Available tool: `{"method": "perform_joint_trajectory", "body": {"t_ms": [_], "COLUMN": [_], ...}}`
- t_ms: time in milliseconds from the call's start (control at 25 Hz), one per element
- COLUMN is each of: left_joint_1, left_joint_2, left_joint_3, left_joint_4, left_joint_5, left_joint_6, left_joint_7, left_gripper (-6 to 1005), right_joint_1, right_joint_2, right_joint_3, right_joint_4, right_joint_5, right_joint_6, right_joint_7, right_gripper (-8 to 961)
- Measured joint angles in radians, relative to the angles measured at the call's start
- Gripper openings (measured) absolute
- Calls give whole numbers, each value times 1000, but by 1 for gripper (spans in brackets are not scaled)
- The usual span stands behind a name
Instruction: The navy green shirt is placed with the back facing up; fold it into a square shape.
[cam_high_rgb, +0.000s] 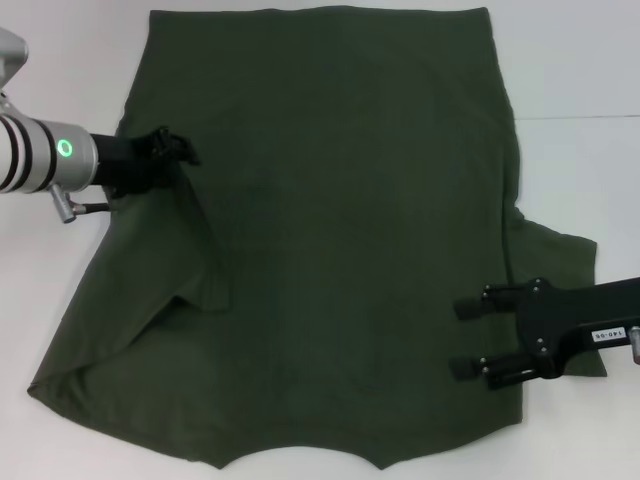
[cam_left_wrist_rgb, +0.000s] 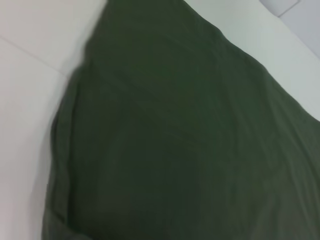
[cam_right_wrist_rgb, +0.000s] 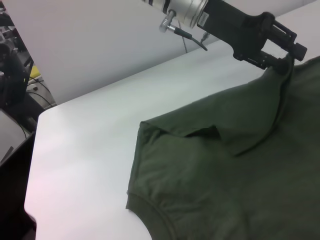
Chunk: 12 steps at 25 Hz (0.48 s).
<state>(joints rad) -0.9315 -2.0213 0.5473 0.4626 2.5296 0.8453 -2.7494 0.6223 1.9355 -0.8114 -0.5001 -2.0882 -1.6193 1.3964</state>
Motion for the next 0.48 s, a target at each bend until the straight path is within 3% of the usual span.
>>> {"method": "perform_joint_trajectory", "body": {"t_ms": [480], "left_joint_1": [25], "left_joint_2": [23], "left_joint_3": [42], "left_joint_4": [67], "left_joint_5": [-36], "left_joint_6": [67], "left_joint_7": [57], "left_gripper": [753], "right_joint_1": [3], "right_joint_2": [0], "right_joint_3": [4], "right_joint_4": [0], "right_joint_5": [-24], "right_joint_6": [1], "right_joint_7": [4], "right_gripper": [892]}}
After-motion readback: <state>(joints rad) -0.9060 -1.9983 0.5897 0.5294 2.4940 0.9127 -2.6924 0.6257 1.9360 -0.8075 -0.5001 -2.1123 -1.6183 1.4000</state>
